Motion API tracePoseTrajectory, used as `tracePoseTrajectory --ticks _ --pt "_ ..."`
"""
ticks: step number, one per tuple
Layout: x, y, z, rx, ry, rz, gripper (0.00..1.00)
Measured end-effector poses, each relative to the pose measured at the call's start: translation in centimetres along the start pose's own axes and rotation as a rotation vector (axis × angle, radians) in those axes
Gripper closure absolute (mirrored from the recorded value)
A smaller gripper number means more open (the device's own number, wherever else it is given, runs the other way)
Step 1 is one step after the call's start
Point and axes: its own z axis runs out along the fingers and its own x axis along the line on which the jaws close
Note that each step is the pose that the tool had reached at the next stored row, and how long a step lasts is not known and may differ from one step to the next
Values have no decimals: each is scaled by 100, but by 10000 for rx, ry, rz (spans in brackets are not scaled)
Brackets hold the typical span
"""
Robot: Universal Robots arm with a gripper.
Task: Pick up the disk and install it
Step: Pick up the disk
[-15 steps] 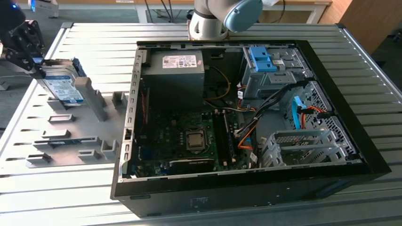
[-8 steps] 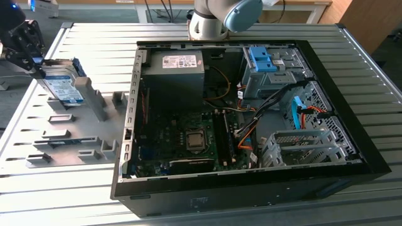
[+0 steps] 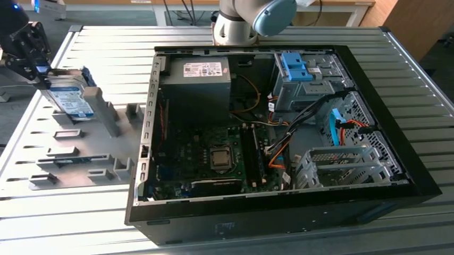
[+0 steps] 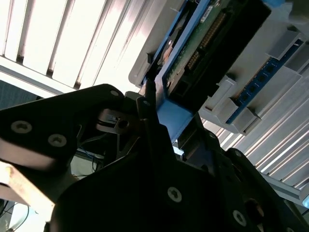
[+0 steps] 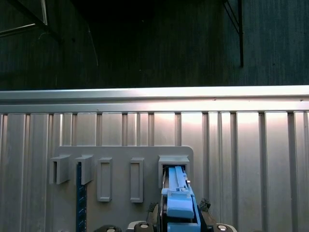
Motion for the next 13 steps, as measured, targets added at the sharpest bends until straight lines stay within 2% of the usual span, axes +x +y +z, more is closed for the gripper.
tracePoseTrajectory --ticks 13 --pt "3 14 2 1 0 0 56"
